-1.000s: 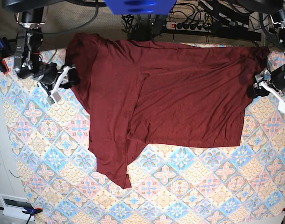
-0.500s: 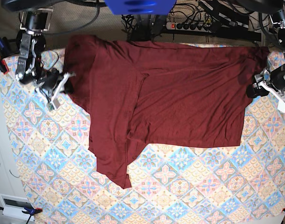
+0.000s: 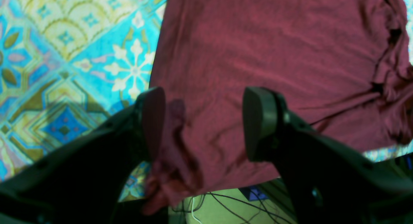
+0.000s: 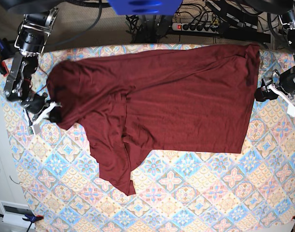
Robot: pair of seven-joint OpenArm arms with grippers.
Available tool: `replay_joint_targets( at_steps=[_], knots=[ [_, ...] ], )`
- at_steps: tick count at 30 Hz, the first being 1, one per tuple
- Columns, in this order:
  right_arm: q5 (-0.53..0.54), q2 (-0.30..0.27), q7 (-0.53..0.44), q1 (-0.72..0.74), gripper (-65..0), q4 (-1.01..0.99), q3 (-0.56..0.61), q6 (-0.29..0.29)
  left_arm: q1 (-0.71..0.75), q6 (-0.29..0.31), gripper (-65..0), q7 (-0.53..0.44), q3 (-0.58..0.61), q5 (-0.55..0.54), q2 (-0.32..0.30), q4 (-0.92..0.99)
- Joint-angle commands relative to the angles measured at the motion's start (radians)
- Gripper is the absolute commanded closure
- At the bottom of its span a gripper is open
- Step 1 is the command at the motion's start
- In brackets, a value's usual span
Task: Layout the t-shirt on the table in an organized manner, then fold the t-shirt properly
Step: 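Pull the shirt end with the right gripper away from the left gripper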
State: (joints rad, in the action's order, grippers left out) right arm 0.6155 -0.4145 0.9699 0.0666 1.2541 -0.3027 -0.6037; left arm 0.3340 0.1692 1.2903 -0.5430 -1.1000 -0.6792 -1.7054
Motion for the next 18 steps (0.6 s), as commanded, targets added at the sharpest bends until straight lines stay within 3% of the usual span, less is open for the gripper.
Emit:
replay_joint_targets(
  at_steps=[1, 5, 13, 18],
  knots=[
    [0.001, -0.024, -0.002, 0.022, -0.7, -0.011, -0.011, -0.002, -0.005, 0.002, -37.3, -0.013, -0.01, -0.013, -0.021, -0.011],
    [-0.001, -0.027, -0.053, 0.065, -1.8, -0.078, -0.006, -0.002, -0.005, 0.002, -37.3, -0.013, -0.009, -0.012, -0.021, -0.011],
    [-0.194, -0.04, -0.121, 0.083, -18.3, -0.106, -0.011, -0.002, -0.005, 0.002, -37.3, -0.015, -0.006, -0.012, -0.02, -0.011],
    [-0.159, -0.045, -0.116, 0.077, -21.7, -0.104, -0.011, -0.002, -0.005, 0.003, -37.4, -0.013, 0.005, -0.012, -0.007, -0.011]
  ],
)
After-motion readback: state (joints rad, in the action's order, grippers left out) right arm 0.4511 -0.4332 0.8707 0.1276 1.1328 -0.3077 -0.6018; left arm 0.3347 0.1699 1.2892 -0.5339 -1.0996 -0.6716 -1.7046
